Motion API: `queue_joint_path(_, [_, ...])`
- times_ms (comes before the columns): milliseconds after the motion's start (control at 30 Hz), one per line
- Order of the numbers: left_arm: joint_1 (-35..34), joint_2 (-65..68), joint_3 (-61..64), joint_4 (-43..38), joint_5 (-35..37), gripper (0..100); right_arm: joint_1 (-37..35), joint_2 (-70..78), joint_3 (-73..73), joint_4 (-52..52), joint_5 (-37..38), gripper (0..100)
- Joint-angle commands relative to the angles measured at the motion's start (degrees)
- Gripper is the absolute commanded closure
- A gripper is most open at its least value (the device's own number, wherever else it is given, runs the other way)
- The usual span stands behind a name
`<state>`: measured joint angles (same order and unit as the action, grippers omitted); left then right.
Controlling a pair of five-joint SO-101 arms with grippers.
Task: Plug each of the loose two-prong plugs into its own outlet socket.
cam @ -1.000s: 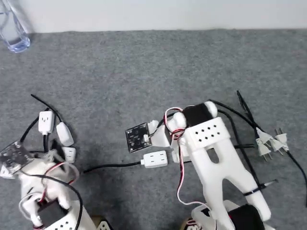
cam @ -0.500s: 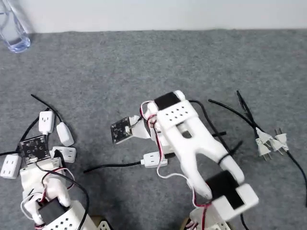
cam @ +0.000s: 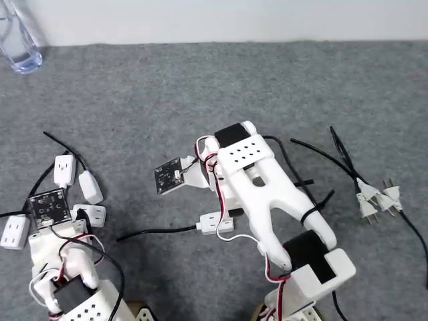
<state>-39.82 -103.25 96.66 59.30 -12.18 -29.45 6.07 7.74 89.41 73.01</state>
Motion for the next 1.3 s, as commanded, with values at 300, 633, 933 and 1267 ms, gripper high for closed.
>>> queue_joint_path(300, [0.4, -0.4, -0.2, 0.9, -0.5, 77, 1.9, 0.0, -2.0, -0.5, 0.6, 98.9])
queue_joint_path(633, [0.4, -0.4, -0.2, 0.9, -0.5, 77, 2.1, 4.1, -1.8, -0.5, 0.9, 98.9])
queue_joint_path(933, [0.4, -0.4, -0.2, 0.9, -0.5, 77, 3.8, 4.4, -1.5, -2.0, 1.0, 98.9])
queue_joint_path(1267, [0.4, -0.4, -0.2, 0.9, -0.5, 77, -1.0, 4.4, 0.8, -2.9, 0.8, 98.9])
